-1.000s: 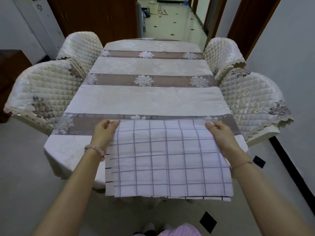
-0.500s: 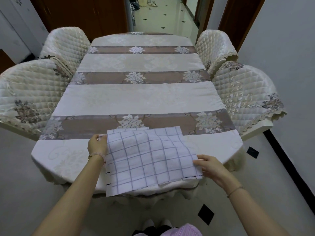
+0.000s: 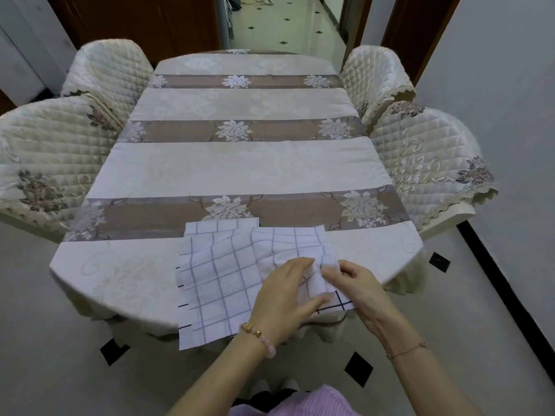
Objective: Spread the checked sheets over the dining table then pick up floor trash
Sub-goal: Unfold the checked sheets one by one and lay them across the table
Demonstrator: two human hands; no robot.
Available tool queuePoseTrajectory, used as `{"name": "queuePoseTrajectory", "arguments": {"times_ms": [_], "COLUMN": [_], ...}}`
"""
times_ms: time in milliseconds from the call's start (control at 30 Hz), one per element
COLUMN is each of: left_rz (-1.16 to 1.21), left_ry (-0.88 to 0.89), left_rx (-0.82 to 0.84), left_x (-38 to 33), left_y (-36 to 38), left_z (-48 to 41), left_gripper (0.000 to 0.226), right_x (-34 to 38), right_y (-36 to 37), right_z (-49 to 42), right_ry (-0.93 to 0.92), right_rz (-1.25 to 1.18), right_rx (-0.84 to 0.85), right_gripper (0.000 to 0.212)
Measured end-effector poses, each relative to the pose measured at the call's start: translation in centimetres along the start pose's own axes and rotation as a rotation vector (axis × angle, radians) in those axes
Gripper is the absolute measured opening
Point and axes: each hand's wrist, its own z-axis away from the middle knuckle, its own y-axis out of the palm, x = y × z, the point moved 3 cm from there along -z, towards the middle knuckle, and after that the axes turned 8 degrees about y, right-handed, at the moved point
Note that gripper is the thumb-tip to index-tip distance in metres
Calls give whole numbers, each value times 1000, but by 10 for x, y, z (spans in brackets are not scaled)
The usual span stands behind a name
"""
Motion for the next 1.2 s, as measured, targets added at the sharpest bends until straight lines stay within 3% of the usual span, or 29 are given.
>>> {"name": "queuePoseTrajectory", "arguments": {"times_ms": [133, 300, 433, 533, 600, 700, 833, 933, 1033, 1133, 1200], "left_rz": [-20, 62, 206, 396, 462, 435, 302, 253, 254, 239, 245], "left_ry": [46, 49, -53, -135, -172, -198, -279, -382, -504, -600, -669], "left_rx": [-74, -224, -315, -378, -430, -538, -639, -657, -633, -561, -544], "left_x": [-6, -8, -4, 4, 12, 27, 69, 103, 127, 150, 165], "left_y": [-2, -29, -63, -93, -117, -160, -212, -235, -239, -229, -220], "left_z": [-5, -15, -30, -45, -57, -74, -85, -81, -70, -54, -41], "left_gripper": [52, 30, 14, 20, 23, 29, 25, 24, 35, 30, 25], "right_x": [9, 10, 14, 24, 39, 64, 90, 99, 99, 90, 81], "right_y": [7, -3, -22, -36, -45, -61, -79, -90, -90, -82, -76], "right_z": [11, 22, 29, 30, 27, 14, -17, -44, -70, -91, -101], "right_ry": [-54, -54, -36, -58, -87, -122, -117, -76, -38, -44, -37], "right_rz": [-78, -190, -197, -234, -236, -256, -246, -201, -136, -68, -11], "right_rx": [17, 101, 42, -37, -78, -126, -158, -214, -244, -244, -267], "right_gripper": [28, 61, 59, 34, 32, 44, 28, 31, 48, 37, 41]}}
